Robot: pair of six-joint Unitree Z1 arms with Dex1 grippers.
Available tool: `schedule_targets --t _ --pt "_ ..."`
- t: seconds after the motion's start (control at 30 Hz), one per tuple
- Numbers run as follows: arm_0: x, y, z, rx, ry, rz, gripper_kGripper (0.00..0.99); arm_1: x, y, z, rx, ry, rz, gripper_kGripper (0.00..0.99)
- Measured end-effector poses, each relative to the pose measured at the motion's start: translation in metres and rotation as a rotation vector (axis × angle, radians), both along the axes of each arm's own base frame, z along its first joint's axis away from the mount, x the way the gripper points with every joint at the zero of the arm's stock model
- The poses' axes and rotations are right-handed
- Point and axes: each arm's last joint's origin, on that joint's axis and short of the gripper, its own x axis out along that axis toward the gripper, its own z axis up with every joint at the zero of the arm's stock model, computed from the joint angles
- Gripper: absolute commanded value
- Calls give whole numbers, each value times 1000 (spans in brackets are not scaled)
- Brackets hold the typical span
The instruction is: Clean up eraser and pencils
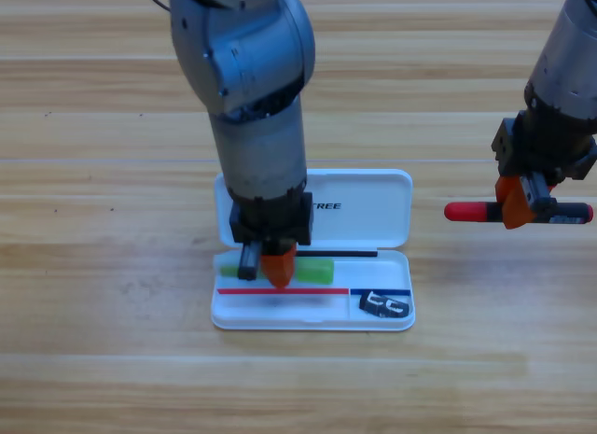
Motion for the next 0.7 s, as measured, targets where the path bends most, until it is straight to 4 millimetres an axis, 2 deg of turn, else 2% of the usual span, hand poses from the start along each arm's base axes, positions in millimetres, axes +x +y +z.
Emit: schedule_targets --t 0.17,0.7 --pt "2 -3 -10 10 18 5 0 0 0 0 0 0 -2 0" --pt "3 -7 -20 9 45 22 0 0 0 0 1 1 -10 0"
